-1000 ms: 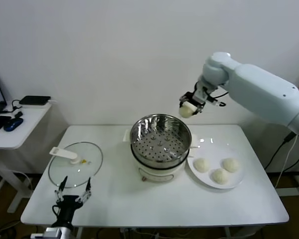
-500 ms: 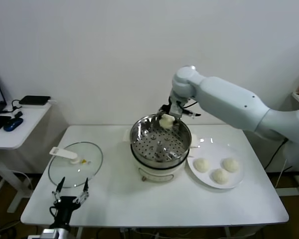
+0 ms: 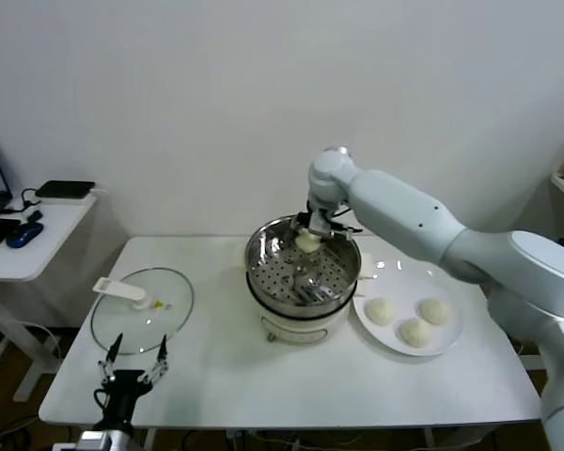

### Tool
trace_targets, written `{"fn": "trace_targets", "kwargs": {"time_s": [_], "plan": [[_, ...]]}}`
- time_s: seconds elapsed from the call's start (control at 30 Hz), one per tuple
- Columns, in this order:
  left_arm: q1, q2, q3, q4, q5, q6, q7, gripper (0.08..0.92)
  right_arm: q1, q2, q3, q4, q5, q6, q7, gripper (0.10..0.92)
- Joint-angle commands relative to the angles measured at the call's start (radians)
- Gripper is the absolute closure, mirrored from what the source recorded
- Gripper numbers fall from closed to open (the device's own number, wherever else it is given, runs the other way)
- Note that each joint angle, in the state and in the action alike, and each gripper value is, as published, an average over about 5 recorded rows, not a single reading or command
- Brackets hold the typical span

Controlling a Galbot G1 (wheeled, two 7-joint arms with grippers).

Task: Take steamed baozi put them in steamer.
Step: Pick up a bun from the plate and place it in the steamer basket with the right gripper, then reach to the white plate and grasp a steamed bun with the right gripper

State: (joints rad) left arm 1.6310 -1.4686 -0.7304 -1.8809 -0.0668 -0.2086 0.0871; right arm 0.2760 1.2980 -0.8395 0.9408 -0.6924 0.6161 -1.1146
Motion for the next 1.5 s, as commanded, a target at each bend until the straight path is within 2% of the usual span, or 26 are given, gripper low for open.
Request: {"fn": "trace_targets", "kwargs": {"time_s": [0.03, 0.4, 0.57, 0.73, 0.83, 1.0, 1.17, 1.5], "plan": [[-0.003, 0.006, -0.001, 0.002, 0.000, 0.003, 0.001, 0.177, -0.055, 0.044, 0.073, -0.075, -0.104, 0.029, 0.010, 0.337], [0.000, 0.009, -0.003, 0.007, 0.000, 0.002, 0.000, 0.177, -0.066, 0.072, 0.102, -0.108, -0.131, 0.044, 0.015, 0.308], [-0.005, 0.010, -0.010, 0.007, -0.004, 0.003, -0.001, 0.177, -0.064, 0.070, 0.104, -0.110, -0.114, 0.052, 0.016, 0.228], [-0.006, 0.012, -0.016, 0.003, -0.008, 0.005, -0.002, 0.177, -0.044, 0.054, 0.093, -0.092, -0.052, 0.059, 0.005, 0.204], [-0.005, 0.010, -0.016, -0.001, -0.007, 0.005, -0.002, 0.177, 0.004, 0.016, 0.038, -0.045, 0.061, 0.047, -0.024, 0.203], [-0.004, 0.009, -0.017, -0.006, 0.000, 0.005, -0.002, 0.177, 0.190, -0.121, -0.180, 0.092, 0.404, -0.043, -0.098, 0.202], [-0.008, 0.008, -0.015, -0.015, 0.009, 0.009, -0.003, 0.177, 0.369, -0.229, -0.328, 0.123, 0.612, -0.118, -0.116, 0.203], [-0.016, 0.006, -0.001, -0.023, 0.017, 0.015, -0.003, 0.177, 0.545, -0.499, -0.636, 0.251, 1.166, -0.561, -0.049, 0.203]]}}
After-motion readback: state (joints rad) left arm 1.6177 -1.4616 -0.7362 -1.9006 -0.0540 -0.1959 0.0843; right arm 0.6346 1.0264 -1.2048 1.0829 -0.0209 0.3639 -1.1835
